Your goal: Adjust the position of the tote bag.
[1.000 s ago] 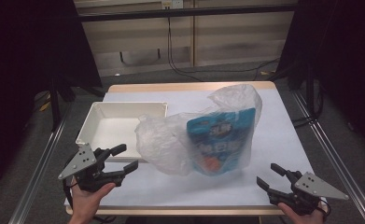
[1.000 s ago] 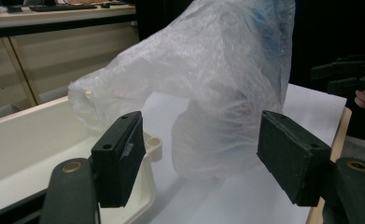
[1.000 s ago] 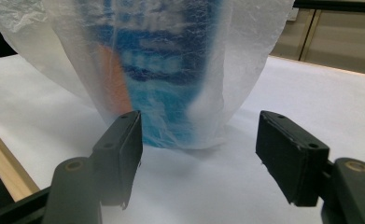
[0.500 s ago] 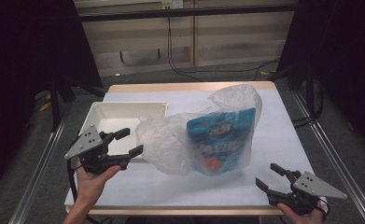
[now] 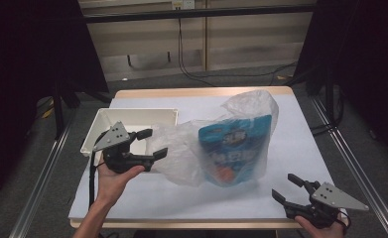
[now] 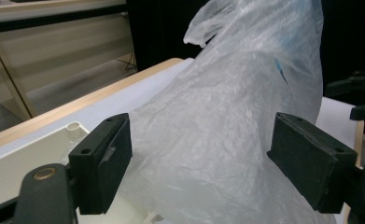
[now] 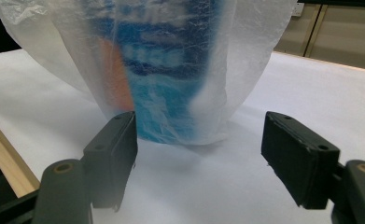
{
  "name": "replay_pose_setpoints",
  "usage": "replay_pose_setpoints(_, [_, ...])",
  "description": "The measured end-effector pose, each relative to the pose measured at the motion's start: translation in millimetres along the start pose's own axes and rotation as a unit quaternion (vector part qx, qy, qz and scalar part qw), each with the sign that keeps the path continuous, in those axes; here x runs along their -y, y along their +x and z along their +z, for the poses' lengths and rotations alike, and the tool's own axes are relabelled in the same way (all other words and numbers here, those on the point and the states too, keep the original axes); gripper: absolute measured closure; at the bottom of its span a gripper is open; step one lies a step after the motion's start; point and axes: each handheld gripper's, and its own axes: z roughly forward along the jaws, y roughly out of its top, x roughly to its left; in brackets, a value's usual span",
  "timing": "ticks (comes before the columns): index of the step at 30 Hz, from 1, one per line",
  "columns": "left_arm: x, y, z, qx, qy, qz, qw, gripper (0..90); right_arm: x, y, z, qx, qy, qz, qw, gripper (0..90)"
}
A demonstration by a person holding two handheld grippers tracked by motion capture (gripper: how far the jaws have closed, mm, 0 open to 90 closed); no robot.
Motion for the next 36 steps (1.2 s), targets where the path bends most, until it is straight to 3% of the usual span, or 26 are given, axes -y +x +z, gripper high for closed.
replay_pose_setpoints(4, [2.9, 1.0, 5.3, 0.004, 0.011, -0.001, 0.9999, 22.3, -0.1, 0.2, -0.1, 0.000, 0.000, -0.001, 1.0000, 26.7])
replay_pose_setpoints(8, [4.5, 1.3, 9.3, 0.009, 0.006, 0.002, 0.9999, 39.7, 0.0, 0.4, 0.1, -0.001, 0.002, 0.000, 1.0000, 26.2])
replay_pose_setpoints(9, [4.2, 0.8, 10.2, 0.014, 0.003, 0.005, 0.9999, 39.7, 0.0, 0.4, 0.1, -0.001, 0.002, 0.000, 1.0000, 26.2])
replay_pose_setpoints(11, [2.9, 0.0, 11.1, 0.013, -0.003, 0.008, 0.9999, 53.5, 0.0, 0.3, 0.2, 0.000, 0.003, 0.000, 1.0000, 26.0])
replay_pose_setpoints(12, [2.4, -0.5, 11.5, 0.016, -0.004, 0.010, 0.9998, 53.5, 0.0, 0.3, 0.2, 0.000, 0.003, 0.000, 1.0000, 26.0])
replay_pose_setpoints(14, [1.6, -1.4, 12.3, 0.017, -0.008, 0.013, 0.9997, 65.8, 0.1, 0.2, 0.3, 0.001, 0.002, 0.001, 1.0000, 26.0])
replay_pose_setpoints(15, [1.0, -2.3, 12.7, 0.028, -0.010, 0.017, 0.9994, 69.6, 0.3, -0.1, 0.4, 0.002, 0.003, 0.001, 1.0000, 26.0])
replay_pose_setpoints(19, [-1.0, -3.6, 11.8, 0.037, -0.019, 0.012, 0.9991, 82.6, 0.2, -0.1, 2.3, -0.005, 0.005, 0.007, 0.9999, 25.5])
replay_pose_setpoints(20, [-3.5, -4.9, 11.2, 0.033, -0.023, 0.019, 0.9990, 84.4, -0.1, 0.1, 2.4, -0.004, 0.006, 0.006, 1.0000, 25.5])
replay_pose_setpoints(23, [-5.7, -6.9, 10.6, 0.042, -0.031, 0.014, 0.9986, 86.3, -0.2, 0.3, 2.5, -0.005, 0.006, 0.003, 1.0000, 25.6])
replay_pose_setpoints(32, [-16.8, -26.4, 8.6, 0.051, -0.044, 0.045, 0.9967, 87.5, -2.5, -1.1, 0.2, -0.003, 0.004, 0.006, 1.0000, 31.0])
replay_pose_setpoints(36, [-20.2, -32.3, 9.4, 0.056, -0.046, 0.055, 0.9959, 87.7, -12.3, -1.6, 3.1, -0.007, -0.013, 0.008, 0.9999, 36.8])
